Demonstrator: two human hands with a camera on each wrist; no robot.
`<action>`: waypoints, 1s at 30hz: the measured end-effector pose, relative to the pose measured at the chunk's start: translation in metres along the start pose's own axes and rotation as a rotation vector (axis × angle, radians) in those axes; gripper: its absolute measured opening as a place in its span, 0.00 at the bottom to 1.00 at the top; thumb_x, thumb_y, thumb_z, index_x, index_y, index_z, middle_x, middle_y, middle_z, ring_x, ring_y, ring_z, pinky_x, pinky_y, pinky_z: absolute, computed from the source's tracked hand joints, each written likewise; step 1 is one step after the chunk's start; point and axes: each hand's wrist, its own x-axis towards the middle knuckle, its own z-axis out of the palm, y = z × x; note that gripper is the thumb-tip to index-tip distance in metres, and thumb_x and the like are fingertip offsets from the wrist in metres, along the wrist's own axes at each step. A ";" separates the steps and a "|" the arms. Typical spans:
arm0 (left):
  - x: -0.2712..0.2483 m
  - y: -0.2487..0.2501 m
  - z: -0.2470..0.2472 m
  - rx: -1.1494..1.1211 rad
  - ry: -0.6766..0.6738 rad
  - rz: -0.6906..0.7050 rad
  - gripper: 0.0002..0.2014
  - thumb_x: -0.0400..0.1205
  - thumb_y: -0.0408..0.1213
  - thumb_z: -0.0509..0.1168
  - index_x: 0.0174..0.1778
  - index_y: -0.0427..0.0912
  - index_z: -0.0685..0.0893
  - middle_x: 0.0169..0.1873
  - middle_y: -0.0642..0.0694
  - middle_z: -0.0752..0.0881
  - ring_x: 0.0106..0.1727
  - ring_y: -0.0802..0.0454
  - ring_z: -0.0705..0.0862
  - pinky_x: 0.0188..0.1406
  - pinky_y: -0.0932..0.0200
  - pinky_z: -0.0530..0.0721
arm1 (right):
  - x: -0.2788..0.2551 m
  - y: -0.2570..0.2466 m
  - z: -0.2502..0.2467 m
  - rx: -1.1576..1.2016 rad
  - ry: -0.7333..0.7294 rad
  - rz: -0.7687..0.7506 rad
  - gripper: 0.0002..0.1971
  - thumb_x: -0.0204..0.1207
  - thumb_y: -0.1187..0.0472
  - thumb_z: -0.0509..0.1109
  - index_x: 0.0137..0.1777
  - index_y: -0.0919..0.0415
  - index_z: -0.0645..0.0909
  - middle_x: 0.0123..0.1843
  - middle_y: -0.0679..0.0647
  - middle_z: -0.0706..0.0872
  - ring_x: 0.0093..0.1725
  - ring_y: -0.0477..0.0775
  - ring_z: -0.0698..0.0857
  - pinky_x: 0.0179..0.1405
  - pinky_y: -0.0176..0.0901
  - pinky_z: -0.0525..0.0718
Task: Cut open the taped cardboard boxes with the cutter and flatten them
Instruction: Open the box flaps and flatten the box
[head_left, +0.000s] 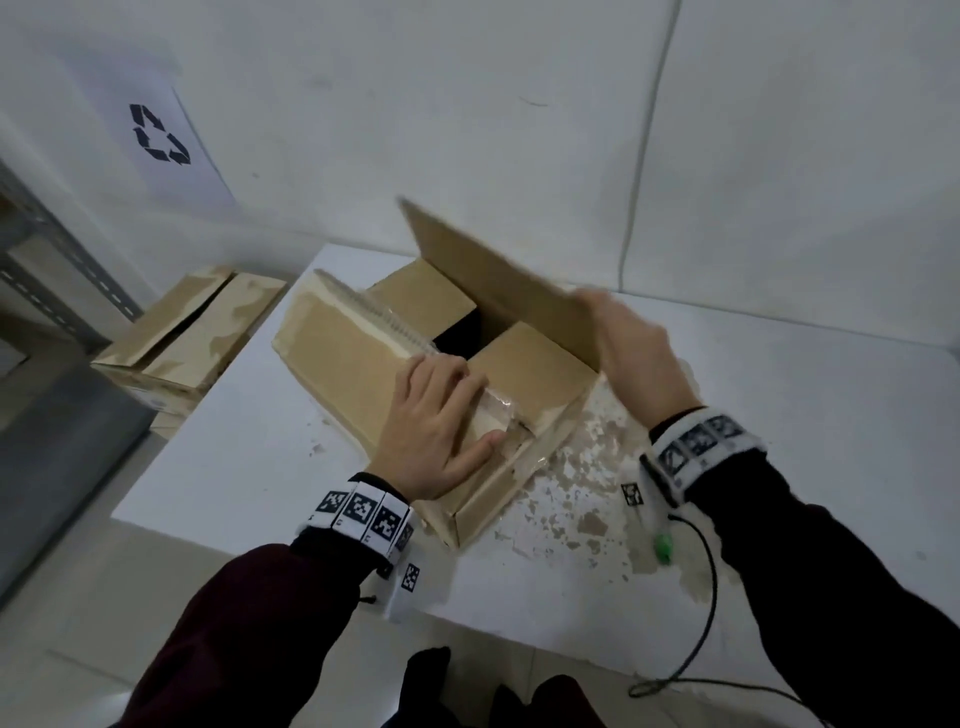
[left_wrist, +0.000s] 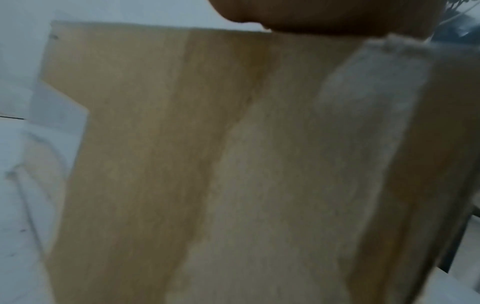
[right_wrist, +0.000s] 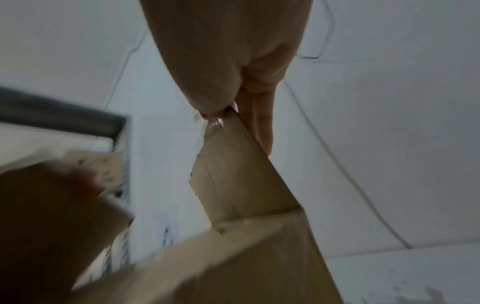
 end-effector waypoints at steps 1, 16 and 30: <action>-0.001 -0.006 -0.003 0.043 -0.008 0.023 0.26 0.81 0.58 0.52 0.58 0.38 0.79 0.56 0.39 0.78 0.62 0.41 0.74 0.71 0.41 0.64 | 0.009 0.007 -0.005 0.056 0.065 0.092 0.16 0.83 0.66 0.56 0.67 0.53 0.75 0.47 0.55 0.84 0.42 0.55 0.83 0.42 0.42 0.80; -0.030 -0.051 -0.121 0.534 -0.387 -0.399 0.25 0.79 0.62 0.54 0.50 0.48 0.89 0.45 0.48 0.88 0.51 0.45 0.82 0.60 0.48 0.68 | -0.034 0.023 0.039 -0.335 -0.339 0.610 0.36 0.81 0.37 0.50 0.70 0.72 0.70 0.68 0.70 0.72 0.66 0.69 0.70 0.65 0.59 0.70; -0.056 -0.076 -0.021 -0.430 -0.333 -0.896 0.27 0.85 0.50 0.50 0.80 0.46 0.62 0.60 0.38 0.85 0.56 0.37 0.84 0.56 0.42 0.82 | -0.012 0.004 0.034 -0.233 -0.472 0.424 0.41 0.79 0.46 0.63 0.84 0.57 0.45 0.83 0.60 0.57 0.81 0.62 0.58 0.80 0.60 0.57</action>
